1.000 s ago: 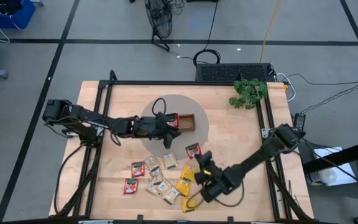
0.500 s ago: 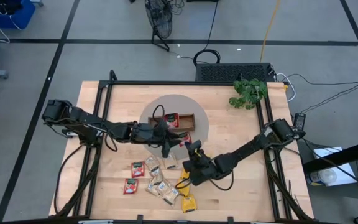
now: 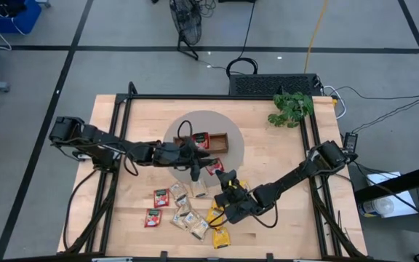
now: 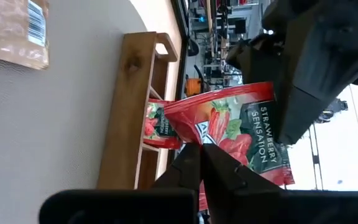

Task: Pick & Place Tea
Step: Put the red tea bag into the wooden organizer

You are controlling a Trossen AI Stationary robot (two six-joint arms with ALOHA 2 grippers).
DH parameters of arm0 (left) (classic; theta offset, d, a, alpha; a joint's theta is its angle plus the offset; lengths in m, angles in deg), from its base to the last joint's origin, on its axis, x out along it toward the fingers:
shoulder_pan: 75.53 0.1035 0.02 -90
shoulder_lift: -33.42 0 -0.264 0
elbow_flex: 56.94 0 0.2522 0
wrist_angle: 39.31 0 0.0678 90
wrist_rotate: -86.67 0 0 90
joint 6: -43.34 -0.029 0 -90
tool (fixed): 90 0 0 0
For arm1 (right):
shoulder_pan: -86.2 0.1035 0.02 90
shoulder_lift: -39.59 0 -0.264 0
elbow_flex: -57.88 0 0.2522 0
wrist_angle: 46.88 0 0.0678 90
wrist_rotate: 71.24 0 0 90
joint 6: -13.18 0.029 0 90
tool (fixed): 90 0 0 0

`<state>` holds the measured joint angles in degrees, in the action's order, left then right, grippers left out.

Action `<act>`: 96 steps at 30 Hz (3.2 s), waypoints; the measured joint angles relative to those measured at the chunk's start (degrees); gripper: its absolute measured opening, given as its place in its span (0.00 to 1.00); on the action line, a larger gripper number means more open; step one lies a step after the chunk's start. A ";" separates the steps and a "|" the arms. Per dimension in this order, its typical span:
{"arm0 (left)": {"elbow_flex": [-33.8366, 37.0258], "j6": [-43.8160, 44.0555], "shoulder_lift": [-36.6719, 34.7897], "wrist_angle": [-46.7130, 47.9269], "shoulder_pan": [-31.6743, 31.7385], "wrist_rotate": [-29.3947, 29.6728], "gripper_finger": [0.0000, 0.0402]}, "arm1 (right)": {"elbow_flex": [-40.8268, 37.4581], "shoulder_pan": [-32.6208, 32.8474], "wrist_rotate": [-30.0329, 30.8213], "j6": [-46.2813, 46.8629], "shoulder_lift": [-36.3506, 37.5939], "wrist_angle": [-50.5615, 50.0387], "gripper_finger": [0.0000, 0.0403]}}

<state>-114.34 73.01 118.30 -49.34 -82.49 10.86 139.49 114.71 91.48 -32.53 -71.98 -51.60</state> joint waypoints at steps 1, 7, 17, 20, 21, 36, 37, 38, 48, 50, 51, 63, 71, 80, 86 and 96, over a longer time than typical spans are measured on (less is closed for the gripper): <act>0.00 0.01 0.00 0.00 0.15 0.00 0.38 | 0.00 0.05 0.90 -0.02 0.00 0.00 0.00; -0.02 0.06 0.00 -0.04 0.61 0.00 0.38 | 0.00 0.05 2.43 0.00 0.00 -0.02 0.00; -0.04 0.99 0.00 0.47 0.61 -1.02 0.35 | 0.00 -0.78 2.28 0.00 0.02 -0.02 0.00; -0.04 0.03 0.00 1.89 0.61 -1.14 0.21 | 0.00 -0.74 2.17 0.00 0.02 0.05 0.00; -0.04 -0.71 0.00 2.23 0.61 -1.14 0.14 | 0.00 -0.74 2.11 0.00 0.02 0.09 0.00; -0.09 -20.93 -0.72 6.28 3.87 7.15 0.01 | 0.02 5.01 -5.27 33.79 0.11 -0.66 0.00; -0.09 -23.08 -0.72 7.59 4.28 7.13 0.01 | 0.02 5.76 -5.88 34.55 0.11 -0.72 0.00; -0.09 -24.85 -0.72 8.98 4.94 7.13 0.01 | 0.02 6.45 -6.69 35.07 0.11 -0.87 0.00; -0.07 -34.63 -0.68 20.27 10.97 5.77 0.00 | 0.00 11.09 -6.57 44.04 0.33 -10.61 0.00; -0.07 -35.06 -0.68 20.26 11.99 4.89 0.00 | 0.00 11.20 -6.55 46.15 0.33 -12.49 0.00; -0.07 -35.08 -0.63 20.26 12.34 4.48 0.00 | 0.00 11.22 -6.57 47.23 0.33 -13.43 0.00; -0.07 -38.41 3.95 16.63 14.73 -2.47 0.00 | 0.00 11.15 -6.57 54.42 0.37 -20.50 0.00; -0.04 -37.87 10.20 15.56 14.93 -1.57 0.00 | -0.02 11.37 -6.57 55.54 0.37 -21.16 0.00; -0.04 -35.22 8.91 15.96 14.34 -1.58 0.08 | -0.02 11.37 -6.73 55.54 0.37 -21.20 0.00; -0.04 -33.53 8.76 15.65 14.32 2.20 0.10 | -0.02 11.37 -6.91 55.56 0.37 -21.22 0.00; -0.04 -32.15 8.76 14.69 14.31 8.17 0.10 | -0.03 11.37 -6.99 55.56 0.37 -21.22 0.00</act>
<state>-114.38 40.86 127.06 -34.65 -68.18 19.03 139.47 126.08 84.49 23.03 -71.61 -72.82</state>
